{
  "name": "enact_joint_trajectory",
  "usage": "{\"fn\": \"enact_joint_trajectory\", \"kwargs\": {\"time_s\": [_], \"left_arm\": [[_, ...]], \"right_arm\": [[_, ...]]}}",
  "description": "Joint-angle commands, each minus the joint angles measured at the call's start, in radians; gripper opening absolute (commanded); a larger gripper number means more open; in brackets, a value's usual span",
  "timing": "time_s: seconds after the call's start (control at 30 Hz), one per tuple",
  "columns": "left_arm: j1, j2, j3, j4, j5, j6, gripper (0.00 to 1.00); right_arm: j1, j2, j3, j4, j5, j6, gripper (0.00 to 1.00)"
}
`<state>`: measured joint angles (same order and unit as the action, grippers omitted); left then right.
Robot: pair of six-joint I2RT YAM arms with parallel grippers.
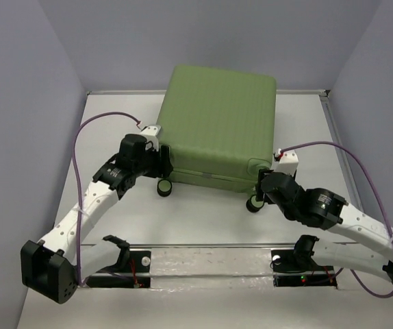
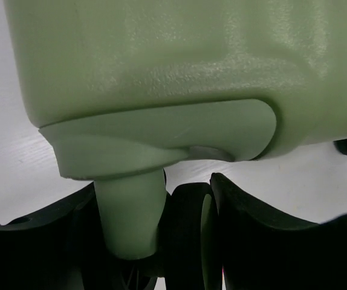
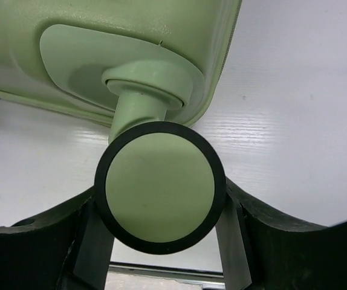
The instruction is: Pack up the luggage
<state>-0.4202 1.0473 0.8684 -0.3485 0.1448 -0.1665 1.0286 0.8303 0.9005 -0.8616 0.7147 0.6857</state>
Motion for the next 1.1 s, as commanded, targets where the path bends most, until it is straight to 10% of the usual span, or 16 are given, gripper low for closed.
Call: {"fn": "enact_joint_trajectory", "kwargs": {"time_s": [0.0,0.07,0.2,0.37,0.5,0.73,1.07], "left_arm": [[-0.068,-0.026,0.009,0.046,0.066,-0.041,0.49],[-0.068,-0.030,0.012,0.046,0.029,-0.047,0.21],[-0.068,-0.055,0.003,0.066,-0.008,-0.057,0.06],[-0.068,-0.084,-0.012,0.092,-0.013,-0.079,0.06],[-0.068,-0.113,-0.026,0.105,0.019,-0.090,0.06],[-0.089,-0.147,-0.078,0.138,0.075,-0.099,0.06],[-0.176,-0.174,-0.105,0.180,0.130,-0.116,0.06]], "right_arm": [[-0.001,-0.025,0.052,-0.033,0.082,0.018,0.74],[-0.001,-0.077,0.077,-0.008,0.052,-0.023,0.89],[-0.001,-0.184,0.150,0.058,0.017,-0.115,0.82],[-0.001,-0.126,0.262,0.138,0.133,-0.234,0.08],[-0.227,0.059,0.331,0.147,0.154,-0.296,0.07],[-0.931,0.284,0.229,0.438,-0.539,-0.356,0.07],[-0.998,0.781,0.382,0.708,-1.123,-0.252,0.07]]}}
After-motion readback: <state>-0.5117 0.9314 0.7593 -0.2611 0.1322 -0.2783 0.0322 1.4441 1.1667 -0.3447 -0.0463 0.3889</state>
